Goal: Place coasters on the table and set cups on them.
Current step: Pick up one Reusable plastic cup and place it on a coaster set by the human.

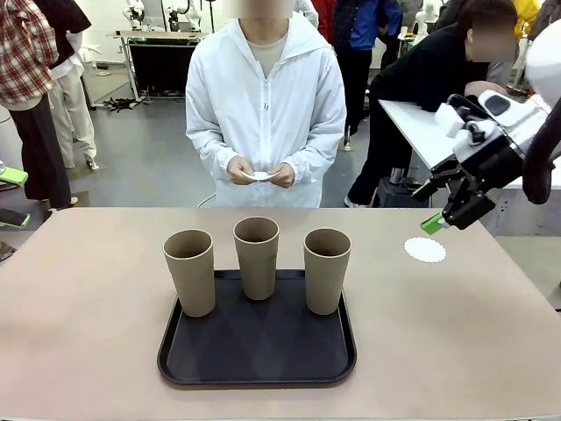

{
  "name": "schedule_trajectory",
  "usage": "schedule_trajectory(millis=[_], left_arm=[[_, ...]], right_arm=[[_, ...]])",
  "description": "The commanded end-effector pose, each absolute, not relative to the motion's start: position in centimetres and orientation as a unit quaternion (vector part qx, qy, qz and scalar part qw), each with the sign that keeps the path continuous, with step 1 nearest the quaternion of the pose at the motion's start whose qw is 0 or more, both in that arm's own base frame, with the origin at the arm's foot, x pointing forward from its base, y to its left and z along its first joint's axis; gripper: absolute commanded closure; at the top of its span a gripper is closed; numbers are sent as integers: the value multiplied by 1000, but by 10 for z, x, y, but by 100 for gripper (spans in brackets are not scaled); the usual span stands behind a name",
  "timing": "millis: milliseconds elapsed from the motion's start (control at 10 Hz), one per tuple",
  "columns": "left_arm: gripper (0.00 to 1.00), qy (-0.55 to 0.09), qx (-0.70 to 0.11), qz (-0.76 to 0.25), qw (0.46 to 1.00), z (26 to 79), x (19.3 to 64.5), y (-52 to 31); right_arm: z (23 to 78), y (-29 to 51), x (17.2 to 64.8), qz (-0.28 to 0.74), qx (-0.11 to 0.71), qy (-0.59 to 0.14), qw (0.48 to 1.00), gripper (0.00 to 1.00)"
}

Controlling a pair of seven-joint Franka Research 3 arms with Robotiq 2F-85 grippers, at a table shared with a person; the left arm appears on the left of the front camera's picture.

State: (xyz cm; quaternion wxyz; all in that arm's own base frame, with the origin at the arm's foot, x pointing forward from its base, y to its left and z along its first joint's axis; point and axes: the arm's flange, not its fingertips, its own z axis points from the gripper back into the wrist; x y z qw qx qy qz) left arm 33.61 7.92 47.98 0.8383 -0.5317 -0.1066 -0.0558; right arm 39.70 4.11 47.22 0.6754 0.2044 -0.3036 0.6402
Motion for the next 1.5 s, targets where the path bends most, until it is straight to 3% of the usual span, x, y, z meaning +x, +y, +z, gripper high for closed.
schedule_trajectory(millis=[0, 300, 800, 1400], left_arm=[[0, -110, -535, -57, 836, 480, 336, 77], [0, -110, -535, -57, 836, 480, 336, 77], [0, -110, -535, -57, 836, 480, 336, 77], [0, -110, -535, -57, 836, 480, 336, 77]], right_arm=[[432, 24, 413, 658, 300, -373, 581, 0], [389, 22, 428, 598, 367, -435, 565, 0], [326, 44, 433, 578, 391, -395, 598, 0], [321, 45, 427, 577, 398, -387, 599, 0]])
